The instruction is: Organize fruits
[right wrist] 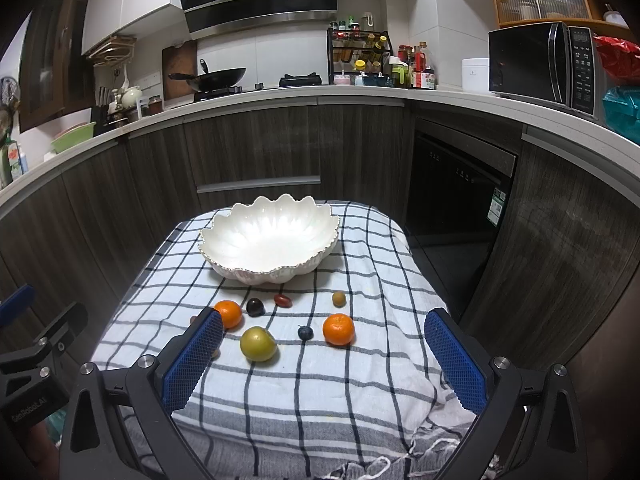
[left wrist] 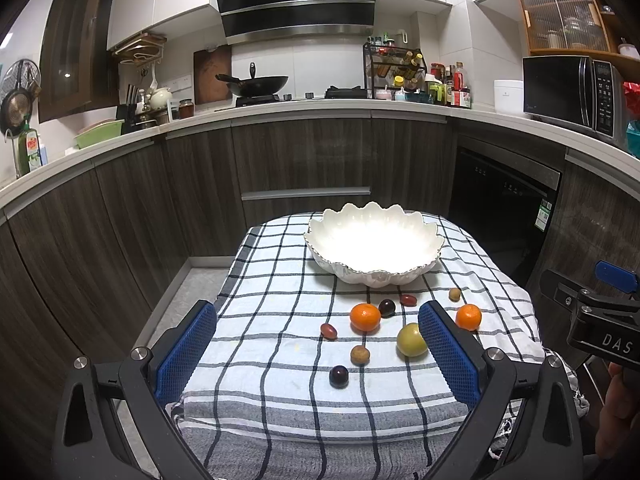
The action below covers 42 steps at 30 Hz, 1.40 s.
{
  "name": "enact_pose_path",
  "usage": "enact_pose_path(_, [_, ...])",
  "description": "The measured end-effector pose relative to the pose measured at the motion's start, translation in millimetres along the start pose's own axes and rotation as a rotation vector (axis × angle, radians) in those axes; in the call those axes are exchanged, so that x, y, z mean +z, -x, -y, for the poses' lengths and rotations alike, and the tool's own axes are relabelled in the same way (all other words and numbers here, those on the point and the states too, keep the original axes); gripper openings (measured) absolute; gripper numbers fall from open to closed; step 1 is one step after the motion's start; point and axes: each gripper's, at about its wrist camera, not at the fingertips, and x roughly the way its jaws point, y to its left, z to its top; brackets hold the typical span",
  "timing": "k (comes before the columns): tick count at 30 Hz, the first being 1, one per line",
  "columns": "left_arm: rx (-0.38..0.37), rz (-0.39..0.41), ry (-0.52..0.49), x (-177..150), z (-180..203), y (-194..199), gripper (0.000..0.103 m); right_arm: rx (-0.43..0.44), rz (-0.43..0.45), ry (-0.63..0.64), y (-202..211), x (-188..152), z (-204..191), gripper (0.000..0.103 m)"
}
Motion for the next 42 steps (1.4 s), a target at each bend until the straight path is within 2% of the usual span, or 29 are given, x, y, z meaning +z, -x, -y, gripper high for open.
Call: enact_pose_path(42, [-0.013,-0.014,0.004,0.8,6.1,-0.1,0.103,0.002,-0.001,-0.003,-1.8,-0.4,0.1,0.102])
